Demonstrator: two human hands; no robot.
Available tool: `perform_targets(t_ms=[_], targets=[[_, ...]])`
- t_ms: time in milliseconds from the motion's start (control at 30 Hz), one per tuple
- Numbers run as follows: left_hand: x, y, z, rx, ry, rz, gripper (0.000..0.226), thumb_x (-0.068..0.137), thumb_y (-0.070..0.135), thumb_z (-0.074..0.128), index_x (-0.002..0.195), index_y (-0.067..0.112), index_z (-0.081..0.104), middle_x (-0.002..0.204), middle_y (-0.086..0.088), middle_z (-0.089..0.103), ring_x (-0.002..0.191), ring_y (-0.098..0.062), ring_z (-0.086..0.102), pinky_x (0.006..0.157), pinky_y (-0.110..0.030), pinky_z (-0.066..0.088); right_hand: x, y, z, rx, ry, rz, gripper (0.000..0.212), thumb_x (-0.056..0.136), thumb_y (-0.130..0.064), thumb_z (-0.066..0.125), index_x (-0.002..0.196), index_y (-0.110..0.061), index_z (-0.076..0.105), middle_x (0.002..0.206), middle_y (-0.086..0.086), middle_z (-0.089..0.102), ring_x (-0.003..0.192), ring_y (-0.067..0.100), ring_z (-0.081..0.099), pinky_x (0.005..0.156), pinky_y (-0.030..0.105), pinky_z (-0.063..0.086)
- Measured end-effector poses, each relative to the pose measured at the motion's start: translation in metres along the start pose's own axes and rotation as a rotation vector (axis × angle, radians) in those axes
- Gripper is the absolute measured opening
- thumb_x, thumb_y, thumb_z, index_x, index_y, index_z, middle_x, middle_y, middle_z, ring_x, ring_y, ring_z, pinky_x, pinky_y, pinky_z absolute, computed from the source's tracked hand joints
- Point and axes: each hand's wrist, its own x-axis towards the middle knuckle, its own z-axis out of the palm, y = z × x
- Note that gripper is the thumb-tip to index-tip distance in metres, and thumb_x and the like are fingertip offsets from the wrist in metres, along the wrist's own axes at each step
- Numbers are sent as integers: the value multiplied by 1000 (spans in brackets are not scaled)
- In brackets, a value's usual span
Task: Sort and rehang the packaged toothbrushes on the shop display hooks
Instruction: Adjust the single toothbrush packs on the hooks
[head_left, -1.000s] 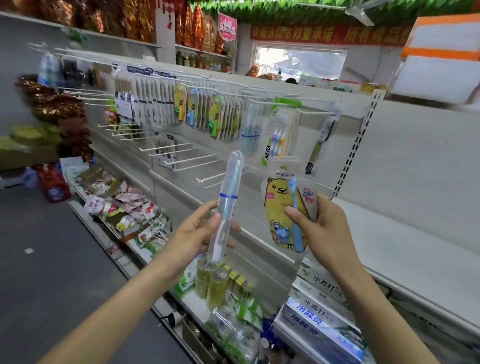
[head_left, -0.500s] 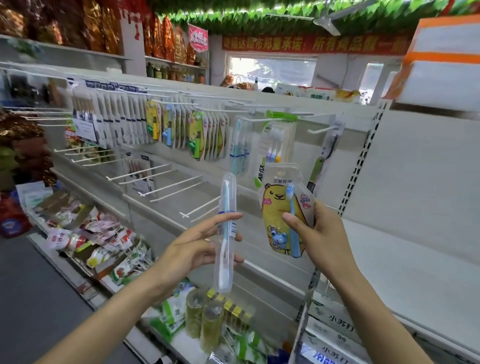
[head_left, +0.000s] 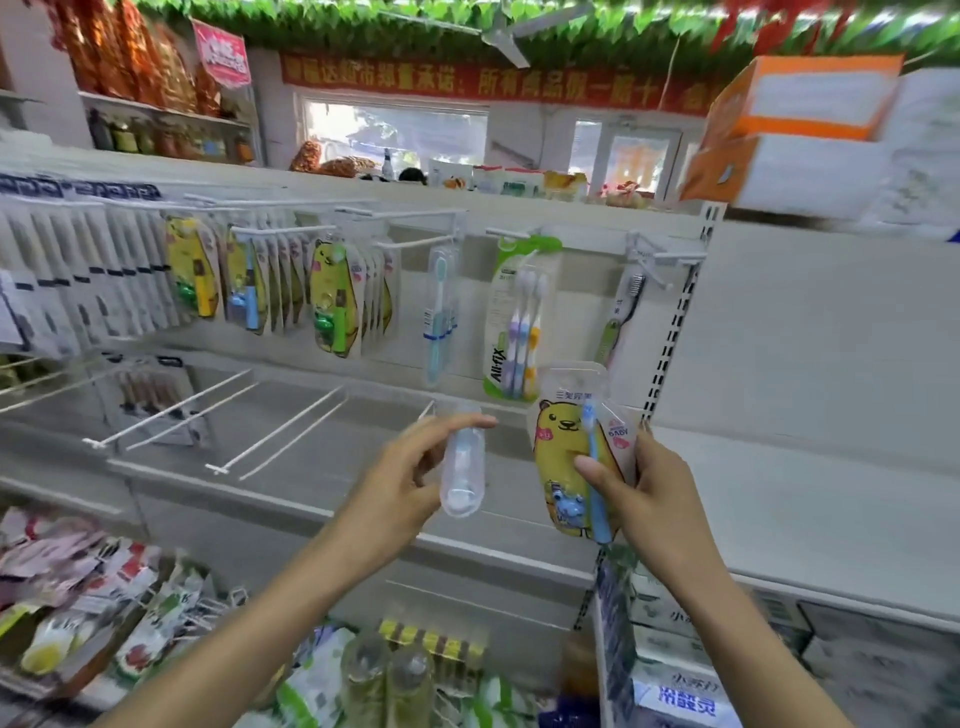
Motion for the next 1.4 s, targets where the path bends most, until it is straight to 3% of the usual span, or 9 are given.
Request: perform_targets(t_ms=[167, 300, 400, 533, 667, 933, 1133, 1233, 1400], targets=[[20, -9, -31, -3, 110, 90, 36, 80, 54, 73, 115, 50, 66, 100, 8, 48, 90, -19, 56, 80, -37, 53, -19, -16, 18, 3, 82, 51, 16, 92, -25, 70, 105, -35, 69, 98, -14, 76, 91, 8, 73, 83, 44, 60], [34, -15, -55, -32, 104, 19, 36, 79, 72, 61, 102, 46, 70, 109, 8, 58, 93, -17, 62, 83, -47, 55, -29, -29, 30, 8, 104, 74, 17, 91, -27, 70, 108, -33, 69, 101, -12, 76, 91, 10, 74, 81, 48, 61], [46, -12, -70, -171, 69, -80, 37, 82, 63, 61, 102, 34, 70, 102, 5, 74, 98, -11, 69, 90, -39, 54, -31, -37, 38, 38, 116, 85, 18, 90, -23, 70, 107, -29, 69, 99, -13, 77, 90, 8, 74, 82, 43, 61], [58, -11, -86, -221, 59, -75, 36, 86, 47, 58, 111, 23, 67, 92, -1, 77, 88, -9, 73, 75, -17, 50, -29, -43, 49, 6, 106, 85, 13, 89, -26, 70, 101, -29, 68, 95, -13, 77, 88, 10, 74, 79, 42, 61], [66, -14, -95, -232, 47, -64, 31, 92, 39, 58, 114, 19, 67, 91, -3, 76, 81, -4, 72, 68, -9, 49, -25, -47, 59, 2, 94, 80, 12, 88, -25, 70, 98, -31, 67, 92, -20, 75, 84, 4, 73, 73, 28, 60], [76, -18, -99, -269, 20, -37, 36, 88, 50, 53, 114, 28, 66, 87, -1, 75, 82, -5, 70, 67, -10, 49, -23, -44, 71, 61, 108, 109, 25, 80, -36, 69, 105, -34, 68, 98, -14, 77, 90, 9, 74, 82, 42, 61], [81, -25, -96, -259, 37, -29, 37, 87, 55, 50, 109, 31, 66, 85, 0, 74, 82, -7, 70, 72, -10, 49, -22, -35, 75, 23, 115, 140, 19, 87, -27, 71, 105, -32, 69, 99, -11, 77, 91, 11, 74, 84, 49, 60], [89, -27, -93, -247, 37, -51, 41, 85, 57, 49, 108, 29, 67, 82, 0, 73, 77, -5, 68, 70, -18, 49, -22, -34, 76, 28, 116, 145, 19, 87, -25, 72, 105, -31, 69, 98, -9, 77, 91, 12, 74, 82, 45, 61], [115, -40, -89, -219, 49, -140, 38, 95, 56, 46, 110, 27, 67, 84, 1, 74, 80, -11, 69, 75, -34, 54, -26, -35, 73, 151, 139, 195, 29, 87, -9, 72, 113, -21, 68, 100, -7, 77, 92, 12, 74, 71, 21, 58]])
